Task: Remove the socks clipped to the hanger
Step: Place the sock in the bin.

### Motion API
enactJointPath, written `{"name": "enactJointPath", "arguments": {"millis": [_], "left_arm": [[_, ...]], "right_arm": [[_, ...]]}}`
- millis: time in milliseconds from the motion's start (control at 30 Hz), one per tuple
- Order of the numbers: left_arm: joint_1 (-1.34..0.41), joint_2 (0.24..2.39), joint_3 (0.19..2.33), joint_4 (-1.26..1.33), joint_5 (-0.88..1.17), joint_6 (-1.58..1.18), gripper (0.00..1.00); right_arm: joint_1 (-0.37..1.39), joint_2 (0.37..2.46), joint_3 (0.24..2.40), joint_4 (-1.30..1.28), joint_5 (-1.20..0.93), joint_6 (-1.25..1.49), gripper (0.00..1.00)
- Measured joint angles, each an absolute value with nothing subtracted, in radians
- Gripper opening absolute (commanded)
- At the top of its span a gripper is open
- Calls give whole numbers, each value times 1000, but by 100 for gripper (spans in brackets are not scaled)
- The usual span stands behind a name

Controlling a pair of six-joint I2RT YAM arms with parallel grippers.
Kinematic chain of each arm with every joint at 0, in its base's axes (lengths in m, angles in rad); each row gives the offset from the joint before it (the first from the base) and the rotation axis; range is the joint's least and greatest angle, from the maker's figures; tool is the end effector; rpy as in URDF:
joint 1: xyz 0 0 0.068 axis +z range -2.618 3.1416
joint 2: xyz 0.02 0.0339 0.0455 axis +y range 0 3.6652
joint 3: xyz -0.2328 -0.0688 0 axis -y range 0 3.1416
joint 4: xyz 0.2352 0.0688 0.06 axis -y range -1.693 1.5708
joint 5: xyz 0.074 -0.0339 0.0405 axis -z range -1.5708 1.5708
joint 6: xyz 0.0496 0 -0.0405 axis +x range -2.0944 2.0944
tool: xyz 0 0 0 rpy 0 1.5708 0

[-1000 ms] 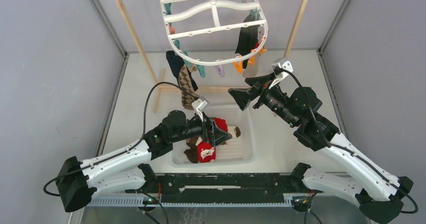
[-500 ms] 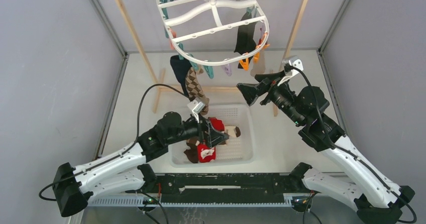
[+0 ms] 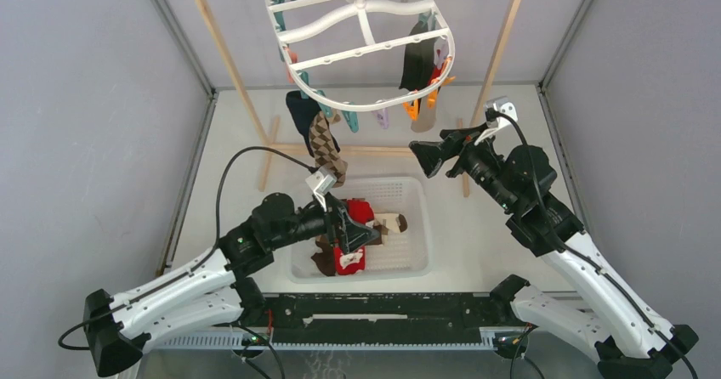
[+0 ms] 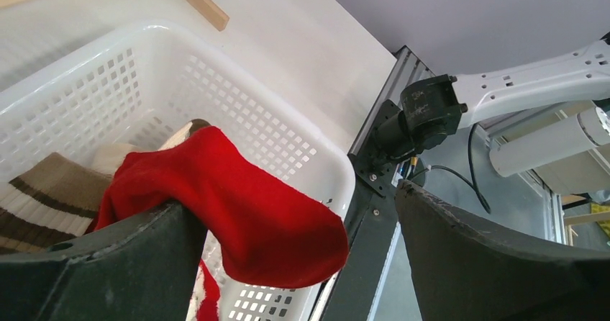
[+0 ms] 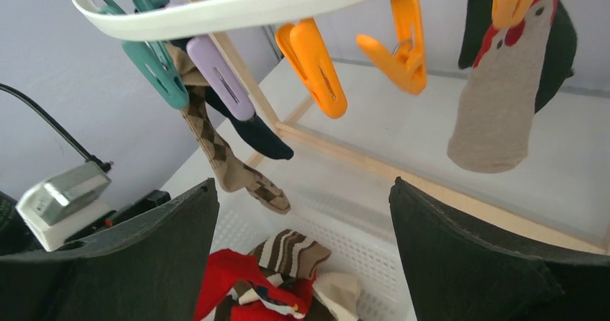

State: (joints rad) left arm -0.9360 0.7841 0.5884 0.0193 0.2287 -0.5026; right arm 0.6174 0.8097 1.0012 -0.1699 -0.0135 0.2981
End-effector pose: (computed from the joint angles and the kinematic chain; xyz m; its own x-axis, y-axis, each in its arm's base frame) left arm 0.1202 -0.1822 0.2696 -0.5327 -0.0678 -0.8436 0.7531 0.4167 -0.5091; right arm 0.1647 0.1178 0.3884 -0.1564 0.2491 -0.9558 -0.5690 0.7682 0.2934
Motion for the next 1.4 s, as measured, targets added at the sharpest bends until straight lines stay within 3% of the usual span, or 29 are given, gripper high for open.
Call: {"name": "enactJointPath", "arguments": {"millis": [333, 900, 1400], "left_arm": [[-937, 750, 627, -101, 155, -486, 100], [-965, 991, 853, -490, -25, -397, 100], [-972, 784, 850, -530, -248, -405, 100]], "right_arm": [[608, 839, 968, -174, -54, 309, 94], [608, 865, 968, -176, -91, 316, 95], [604, 913, 951, -159, -147, 325, 90]]}}
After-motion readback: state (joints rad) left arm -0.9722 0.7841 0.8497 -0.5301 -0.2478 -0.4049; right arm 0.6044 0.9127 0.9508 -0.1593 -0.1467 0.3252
